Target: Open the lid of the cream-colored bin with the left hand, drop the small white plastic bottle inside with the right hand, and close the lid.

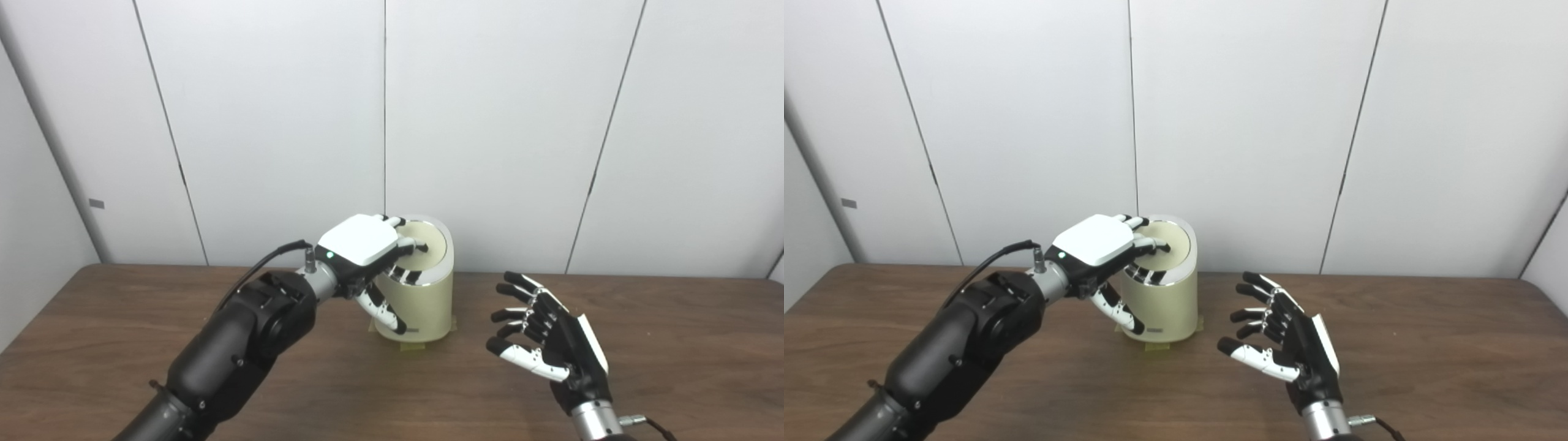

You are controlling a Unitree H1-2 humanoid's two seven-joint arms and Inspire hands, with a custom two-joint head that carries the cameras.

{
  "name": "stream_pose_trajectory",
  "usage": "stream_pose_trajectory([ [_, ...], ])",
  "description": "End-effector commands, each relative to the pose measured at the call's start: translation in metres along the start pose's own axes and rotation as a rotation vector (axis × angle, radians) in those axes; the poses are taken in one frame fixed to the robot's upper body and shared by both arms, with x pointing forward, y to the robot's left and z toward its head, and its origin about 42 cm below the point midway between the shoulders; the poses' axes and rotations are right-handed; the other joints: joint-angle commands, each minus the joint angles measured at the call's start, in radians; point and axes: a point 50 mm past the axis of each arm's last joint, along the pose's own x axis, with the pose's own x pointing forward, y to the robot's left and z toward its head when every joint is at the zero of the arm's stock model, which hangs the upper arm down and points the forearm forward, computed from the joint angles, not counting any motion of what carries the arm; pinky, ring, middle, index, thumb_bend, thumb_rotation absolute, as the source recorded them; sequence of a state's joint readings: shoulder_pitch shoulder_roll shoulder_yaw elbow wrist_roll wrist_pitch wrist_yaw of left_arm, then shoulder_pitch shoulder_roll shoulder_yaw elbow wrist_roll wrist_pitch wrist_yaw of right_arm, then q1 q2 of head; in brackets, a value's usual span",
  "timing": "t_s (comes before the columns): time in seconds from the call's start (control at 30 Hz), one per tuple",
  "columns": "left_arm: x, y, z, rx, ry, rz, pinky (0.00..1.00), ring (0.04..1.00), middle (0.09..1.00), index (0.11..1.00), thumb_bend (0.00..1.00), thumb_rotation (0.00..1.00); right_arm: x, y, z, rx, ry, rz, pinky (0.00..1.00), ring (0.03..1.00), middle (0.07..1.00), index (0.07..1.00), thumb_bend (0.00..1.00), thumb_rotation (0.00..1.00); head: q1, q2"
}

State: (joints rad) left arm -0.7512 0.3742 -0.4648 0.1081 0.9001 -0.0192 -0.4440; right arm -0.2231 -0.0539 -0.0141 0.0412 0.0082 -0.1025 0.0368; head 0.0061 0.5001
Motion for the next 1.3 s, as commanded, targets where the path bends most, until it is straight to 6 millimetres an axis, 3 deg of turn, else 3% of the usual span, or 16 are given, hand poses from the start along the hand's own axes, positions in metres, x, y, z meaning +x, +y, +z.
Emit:
stream_pose_trajectory([
  [0.0,0.0,0.002,-0.003,0.003,0.018,-0.028,1.0,1.0,0.887,0.911,0.98,0.35,0.01,0.0,0.016,-0.008,-0.067,-0.003,0.46,0.594,0.769,0.794,0.83,0.3,0.002,0.0],
  [0.1,-0.009,0.015,-0.003,-0.039,0.022,0.032,1.0,1.0,0.88,0.898,0.98,0.35,0.01,0.0,0.016,-0.009,-0.07,-0.005,0.46,0.595,0.77,0.793,0.83,0.3,0.003,0.0],
  [0.2,-0.026,0.028,-0.006,-0.167,0.004,0.192,1.0,0.986,0.833,0.852,0.95,0.29,0.01,-0.001,0.014,-0.013,-0.071,-0.007,0.46,0.599,0.772,0.792,0.83,0.31,0.004,-0.001],
  [0.23,-0.033,0.031,-0.007,-0.228,0.0,0.263,0.97,0.968,0.814,0.827,0.92,0.26,0.01,-0.001,0.014,-0.018,-0.068,-0.011,0.46,0.601,0.772,0.79,0.84,0.32,0.004,-0.001],
  [0.33,-0.05,0.032,-0.012,-0.38,0.003,0.445,0.75,0.871,0.784,0.781,0.81,0.2,0.01,-0.001,0.015,-0.024,-0.07,-0.013,0.47,0.605,0.773,0.791,0.83,0.33,0.004,-0.002],
  [0.43,-0.067,0.025,-0.016,-0.504,0.028,0.607,0.66,0.785,0.771,0.755,0.73,0.15,0.012,-0.002,0.014,-0.023,-0.073,-0.012,0.47,0.606,0.772,0.79,0.83,0.33,0.008,-0.002],
  [0.57,-0.086,-0.003,-0.021,-0.742,0.087,0.77,0.67,0.778,0.769,0.754,0.7,0.11,0.012,-0.003,0.013,-0.026,-0.074,-0.018,0.46,0.603,0.769,0.791,0.83,0.32,0.008,-0.002],
  [0.7,-0.105,-0.034,-0.022,-1.017,0.169,0.805,0.63,0.763,0.784,0.783,0.68,0.08,0.013,-0.005,0.012,-0.021,-0.076,-0.023,0.47,0.604,0.766,0.791,0.83,0.31,0.008,-0.001],
  [0.83,-0.121,-0.069,-0.024,-1.197,0.209,0.776,0.65,0.731,0.784,0.794,0.68,0.18,0.012,-0.006,0.01,-0.001,-0.086,-0.036,0.47,0.589,0.768,0.786,0.82,0.29,0.003,0.002],
  [0.93,-0.129,-0.094,-0.024,-1.299,0.204,0.762,0.6,0.726,0.779,0.797,0.72,0.21,0.012,-0.007,0.01,0.011,-0.088,-0.048,0.48,0.598,0.766,0.777,0.83,0.28,0.003,0.008],
  [1.27,-0.135,-0.116,-0.018,-1.41,0.196,0.744,0.58,0.717,0.772,0.793,0.71,0.2,0.009,-0.007,0.009,-0.012,-0.079,-0.063,0.54,0.635,0.783,0.781,0.86,0.32,-0.015,0.013],
])
